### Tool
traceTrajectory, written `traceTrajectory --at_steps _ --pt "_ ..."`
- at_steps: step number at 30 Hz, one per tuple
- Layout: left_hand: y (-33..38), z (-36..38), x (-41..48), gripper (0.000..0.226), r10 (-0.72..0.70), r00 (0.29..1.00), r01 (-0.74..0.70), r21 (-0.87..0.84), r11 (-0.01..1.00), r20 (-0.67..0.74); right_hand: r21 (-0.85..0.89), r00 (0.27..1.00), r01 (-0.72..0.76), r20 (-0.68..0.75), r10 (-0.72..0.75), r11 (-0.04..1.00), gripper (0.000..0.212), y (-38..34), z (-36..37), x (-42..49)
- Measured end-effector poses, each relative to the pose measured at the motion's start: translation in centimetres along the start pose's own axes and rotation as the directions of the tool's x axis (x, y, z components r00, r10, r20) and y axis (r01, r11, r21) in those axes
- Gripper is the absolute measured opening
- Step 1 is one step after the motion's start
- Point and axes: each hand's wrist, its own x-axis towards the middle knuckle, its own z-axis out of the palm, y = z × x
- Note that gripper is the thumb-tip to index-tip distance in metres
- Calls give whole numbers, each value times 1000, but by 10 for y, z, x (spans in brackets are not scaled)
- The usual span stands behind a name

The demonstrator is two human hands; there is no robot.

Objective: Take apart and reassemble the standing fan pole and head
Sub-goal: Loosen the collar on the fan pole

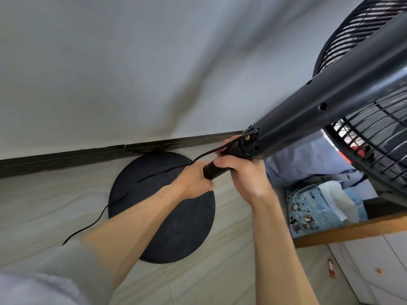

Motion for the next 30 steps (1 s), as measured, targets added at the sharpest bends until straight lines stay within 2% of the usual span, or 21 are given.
traceTrajectory --at_steps 1,2,3,5,8,9,10,11,13,15,16,17,19,21,22,23,24,26,28,29,30 --pt "2 0 0 35 -4 1000 4 9 1000 21 5 992 -29 121 28 1000 37 -3 -9 2" --pt "4 -1 0 32 -4 999 3 20 1000 37 16 985 -62 163 59 998 39 -5 -13 4" --pt "5 -2 1 30 -7 999 5 34 999 44 26 988 -77 134 73 997 37 -5 -13 4" --pt "7 -2 2 29 -7 999 5 37 999 48 52 996 -43 -78 47 998 30 -2 -4 0" --pt "3 -1 1 27 34 999 -34 -4 999 40 54 901 9 -433 15 998 19 8 25 -8" --pt "3 0 1 26 41 998 -41 -7 999 43 64 870 17 -494 17 998 20 11 29 -9" --pt "1 0 0 26 42 998 -41 -3 999 46 70 868 20 -496 18 997 23 11 29 -8" --pt "0 -1 0 25 39 998 -39 4 999 46 71 902 18 -432 14 997 28 10 26 -7" --pt "-1 -3 -1 23 22 999 -23 14 1000 47 76 993 -10 -116 19 997 34 3 10 -5" --pt "-1 -5 -2 24 4 999 -5 26 1000 51 43 982 -91 168 83 995 38 -5 -6 0" --pt "1 -5 -2 26 -6 998 4 36 999 57 42 975 -114 198 104 993 38 -7 -10 2" --pt "2 -6 -1 27 -15 998 12 48 999 62 65 984 -111 150 100 992 36 -7 -9 1" --pt "2 -6 2 27 -24 998 20 65 998 66 90 990 -52 -124 63 995 32 -3 7 -5" --pt "4 -4 4 32 -8 998 5 57 998 58 5 900 -18 -435 18 1000 27 7 28 -11" --pt "4 -3 4 34 -5 999 2 54 999 54 -4 855 -18 -518 13 1000 24 10 35 -13" --pt "3 -2 4 35 -5 999 3 48 999 51 28 849 -29 -527 39 999 24 10 35 -11" --pt "2 -1 3 33 -12 998 9 52 999 55 74 885 -42 -460 72 996 26 7 29 -10" --pt "1 -2 2 30 -26 998 23 60 998 52 131 987 -83 -129 100 988 37 -4 8 -7" --pt "0 -3 0 33 -38 998 36 44 998 52 96 981 -143 142 129 985 41 -13 -9 -4" --pt "0 -3 0 35 -43 998 41 45 998 48 71 979 -143 153 131 987 41 -13 -12 -3" --pt "1 -3 1 36 -50 998 47 48 998 45 53 989 -124 90 119 991 39 -12 -9 -5"
